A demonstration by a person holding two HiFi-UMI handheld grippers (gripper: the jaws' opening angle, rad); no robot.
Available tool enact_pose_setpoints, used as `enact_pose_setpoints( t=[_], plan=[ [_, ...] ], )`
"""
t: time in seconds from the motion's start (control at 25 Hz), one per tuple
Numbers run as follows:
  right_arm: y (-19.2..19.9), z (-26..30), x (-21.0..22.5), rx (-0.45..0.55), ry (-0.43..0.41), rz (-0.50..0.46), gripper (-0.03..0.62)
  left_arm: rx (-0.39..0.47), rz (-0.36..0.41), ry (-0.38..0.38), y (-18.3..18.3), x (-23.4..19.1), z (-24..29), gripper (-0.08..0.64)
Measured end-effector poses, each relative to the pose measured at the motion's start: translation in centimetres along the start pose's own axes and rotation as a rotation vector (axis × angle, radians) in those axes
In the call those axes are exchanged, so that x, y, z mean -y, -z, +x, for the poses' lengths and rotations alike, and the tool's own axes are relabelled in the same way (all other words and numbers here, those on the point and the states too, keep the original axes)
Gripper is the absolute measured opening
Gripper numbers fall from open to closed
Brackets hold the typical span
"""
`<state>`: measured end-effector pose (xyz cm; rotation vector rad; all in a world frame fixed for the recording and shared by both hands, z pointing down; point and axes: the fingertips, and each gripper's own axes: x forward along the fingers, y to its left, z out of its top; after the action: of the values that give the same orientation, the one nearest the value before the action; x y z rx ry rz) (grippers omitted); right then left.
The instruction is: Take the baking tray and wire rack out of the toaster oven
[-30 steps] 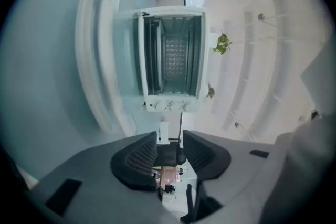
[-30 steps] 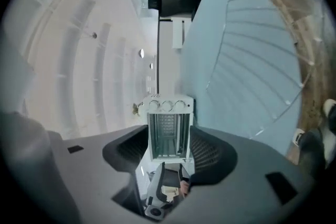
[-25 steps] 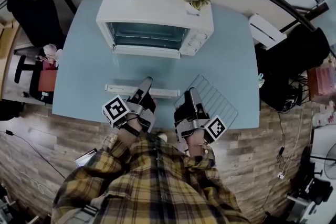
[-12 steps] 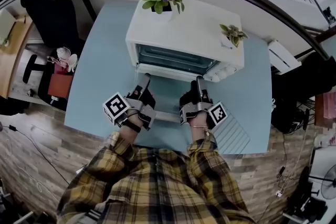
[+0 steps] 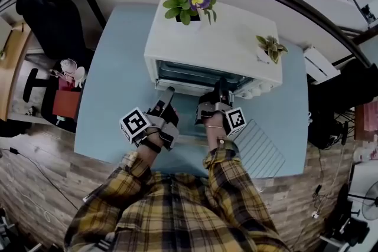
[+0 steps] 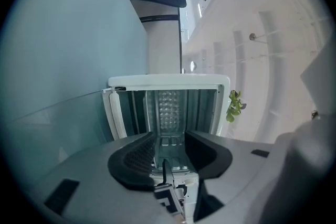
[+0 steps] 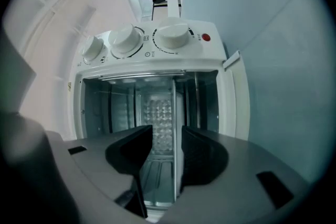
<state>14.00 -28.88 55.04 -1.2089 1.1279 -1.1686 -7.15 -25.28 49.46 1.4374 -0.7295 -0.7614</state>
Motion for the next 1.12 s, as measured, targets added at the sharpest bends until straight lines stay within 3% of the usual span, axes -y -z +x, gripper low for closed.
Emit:
enact_pose_setpoints(
  t=[0.2,0.36,0.56,0.72,1.04,1.12],
  plan=[
    [-0.5,1.4,0.3,0.064,-0.015,-0.038,0.136,0.002,-0.007,0.006,-0.5,0.1,-0.5,0.167],
    [-0.7,1.8,1.3,0.078,0.011,-0.086,0.023,0.006,0.0,-0.024,-1.4,-0.6,-1.0,0.167],
    [-0.3,0.8,1.1,0.064,0.05,-0.053,0.014,0.011,0.006,-0.034,-1.8,-1.4,-0.8,0.167],
    [-0.1,-1.1,1.0,0.04,0.091,-0.05,0.014,-0.003,0.039,-0.097,-1.6,-3.1,-0.6,0.167],
    [0.7,-6.0,0.3,-0.018,0.148,-0.005,0.014,-0.006,-0.009,-0.153,-0.7,-5.2,0.2,0.161],
    [0.9,-6.9,0.2,-0.024,0.15,0.001,0.014,-0.001,-0.015,-0.161,-0.5,-5.5,0.4,0.132]
  ],
)
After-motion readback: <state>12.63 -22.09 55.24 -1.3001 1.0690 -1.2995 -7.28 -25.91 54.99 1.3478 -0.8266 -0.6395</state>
